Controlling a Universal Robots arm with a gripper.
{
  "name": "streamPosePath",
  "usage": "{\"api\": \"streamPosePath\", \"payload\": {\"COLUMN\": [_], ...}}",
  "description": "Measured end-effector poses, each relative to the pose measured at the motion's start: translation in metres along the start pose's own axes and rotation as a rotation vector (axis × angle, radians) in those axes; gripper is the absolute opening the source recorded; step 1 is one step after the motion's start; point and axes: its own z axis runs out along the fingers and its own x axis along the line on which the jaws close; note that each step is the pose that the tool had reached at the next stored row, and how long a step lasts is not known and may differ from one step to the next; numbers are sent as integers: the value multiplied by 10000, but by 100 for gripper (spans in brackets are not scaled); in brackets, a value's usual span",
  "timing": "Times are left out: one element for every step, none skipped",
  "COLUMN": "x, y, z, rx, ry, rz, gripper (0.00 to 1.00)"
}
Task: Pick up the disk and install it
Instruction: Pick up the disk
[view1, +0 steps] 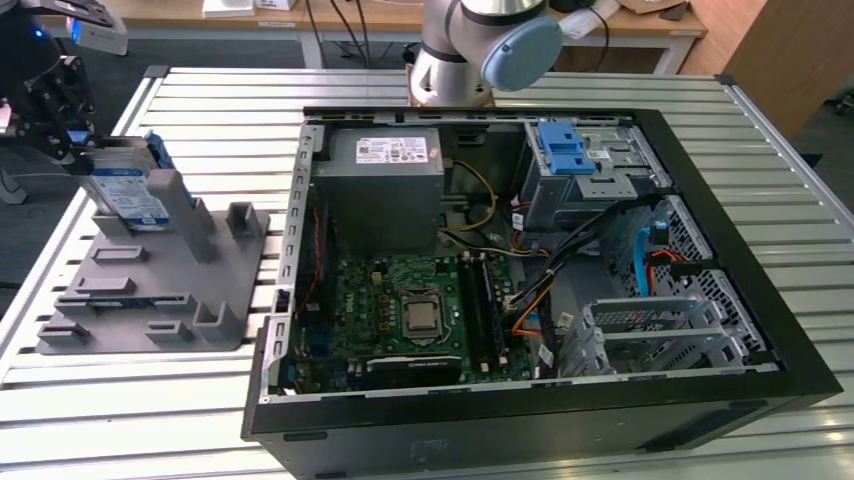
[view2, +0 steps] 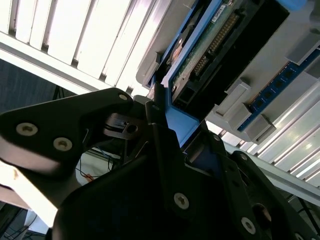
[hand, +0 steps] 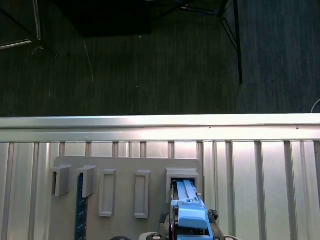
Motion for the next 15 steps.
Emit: {"api": "streamPosePath", "payload": {"x": [0, 0, 0, 0, 0, 0, 0, 0, 0, 0, -1, -1, -1, -1, -1], "y": [0, 0, 0, 0, 0, 1, 1, 1, 1, 1, 1, 1, 2, 1, 1], "z": [0, 0, 0, 0, -1, -6, -13, -17, -24, -29, -34, -39, -44, -47, -47], "rx": [0, 0, 0, 0, 2, 1, -1, 1, 0, 1, 1, 0, 1, 2, 3], "ry": [0, 0, 0, 0, -1, 0, 1, 0, 0, 0, 0, 0, 0, 0, -1], "rz": [-1, 0, -1, -1, -1, -1, -1, -1, -1, -1, -1, -1, -1, -2, -1], "gripper": [37, 37, 37, 37, 37, 37, 37, 37, 37, 37, 37, 37, 37, 37, 37]}}
